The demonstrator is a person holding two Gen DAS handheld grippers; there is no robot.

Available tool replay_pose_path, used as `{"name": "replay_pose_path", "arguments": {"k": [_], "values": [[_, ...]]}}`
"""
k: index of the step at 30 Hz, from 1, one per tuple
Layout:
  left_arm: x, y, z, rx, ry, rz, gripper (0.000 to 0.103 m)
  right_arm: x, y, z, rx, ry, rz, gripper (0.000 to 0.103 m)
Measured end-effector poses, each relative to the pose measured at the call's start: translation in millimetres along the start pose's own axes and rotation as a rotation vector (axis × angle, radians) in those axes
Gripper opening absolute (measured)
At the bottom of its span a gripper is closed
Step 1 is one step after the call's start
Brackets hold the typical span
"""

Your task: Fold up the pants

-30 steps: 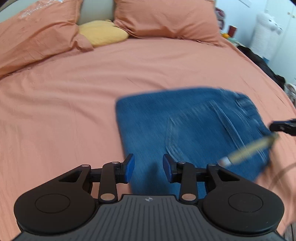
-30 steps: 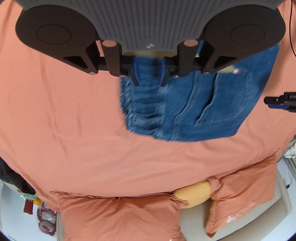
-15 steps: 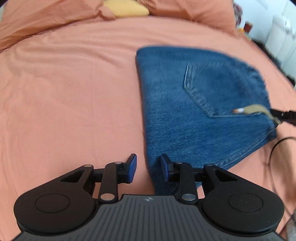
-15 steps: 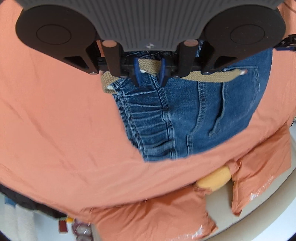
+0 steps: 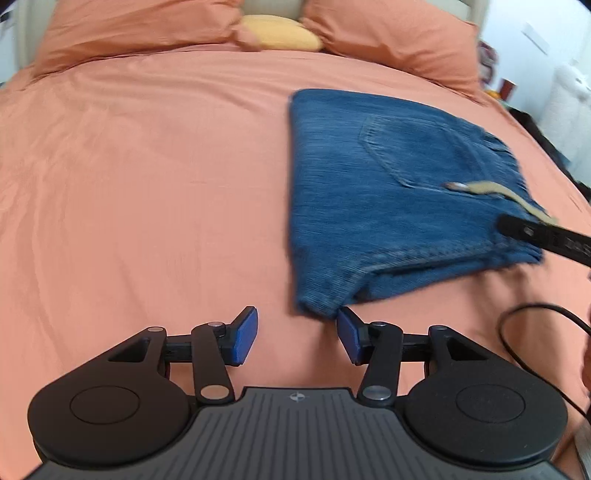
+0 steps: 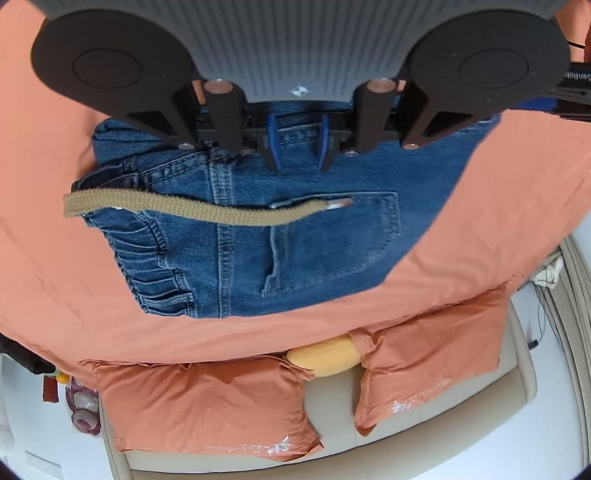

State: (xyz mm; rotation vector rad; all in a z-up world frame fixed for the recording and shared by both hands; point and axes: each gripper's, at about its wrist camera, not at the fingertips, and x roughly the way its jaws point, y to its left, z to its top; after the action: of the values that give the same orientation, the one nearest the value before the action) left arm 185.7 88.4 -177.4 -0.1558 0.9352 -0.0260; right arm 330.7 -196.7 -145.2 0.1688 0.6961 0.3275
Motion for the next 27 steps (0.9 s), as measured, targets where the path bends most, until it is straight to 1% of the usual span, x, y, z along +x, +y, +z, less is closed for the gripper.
{"name": "replay_pose_path", "arguments": {"k": [2,3,8,10,11,12,13,15,18,21,22,25,27], "values": [[1.0,4.5,3.5,-0.055,-0.003,-0.03,0.058,1.1,-4.3,-1.5,0.019,0.001,0.017,0.018],[1.1,4.6,5.0,-0.069,-0.013,-0.032,0.058,1.3,-6.0,-2.0,0.024,0.002,0.02,0.018],[8.8,-7.7,7.7,-0.108,-0.056,0.014,0.057,3.4,-15.5,-2.7,0.055,0.002,0.037,0.017],[13.8,-12.5,7.5,-0.144,-0.076,0.017,0.051,4.5,-18.3,-3.1,0.074,0.004,0.044,0.017],[14.9,-15.8,7.5,-0.131,-0.074,0.025,0.039,5.8,-19.8,-3.5,0.08,0.007,0.045,0.016],[14.7,-19.4,8.6,-0.1,-0.07,0.022,0.03,6.7,-21.1,-3.8,0.082,0.012,0.043,0.014],[11.9,-23.1,9.9,-0.055,-0.068,0.033,0.028,7.7,-22.5,-4.6,0.083,0.018,0.042,0.014],[6.7,-30.1,14.2,0.09,-0.043,0.052,0.023,8.4,-25.5,-5.6,0.087,0.028,0.039,0.014],[-6.2,-33.1,19.8,0.31,-0.002,0.048,0.021,7.7,-28.9,-6.3,0.1,0.039,0.029,0.014],[-8.8,-44.3,17.6,0.564,0.038,0.07,0.02,10.6,-32.8,-6.6,0.121,0.06,0.01,0.016],[-6.5,-46.6,16.0,0.623,0.054,0.075,0.02,12.3,-34.9,-7.3,0.129,0.072,0.003,0.016],[10.8,-49.4,10.4,0.73,0.115,0.074,0.02,14.5,-42.1,-9.2,0.164,0.087,0.014,0.015],[21.6,-53.4,1.2,0.822,0.13,0.083,0.02,15.2,-42.5,-10.8,0.153,0.093,0.01,0.014]]}}
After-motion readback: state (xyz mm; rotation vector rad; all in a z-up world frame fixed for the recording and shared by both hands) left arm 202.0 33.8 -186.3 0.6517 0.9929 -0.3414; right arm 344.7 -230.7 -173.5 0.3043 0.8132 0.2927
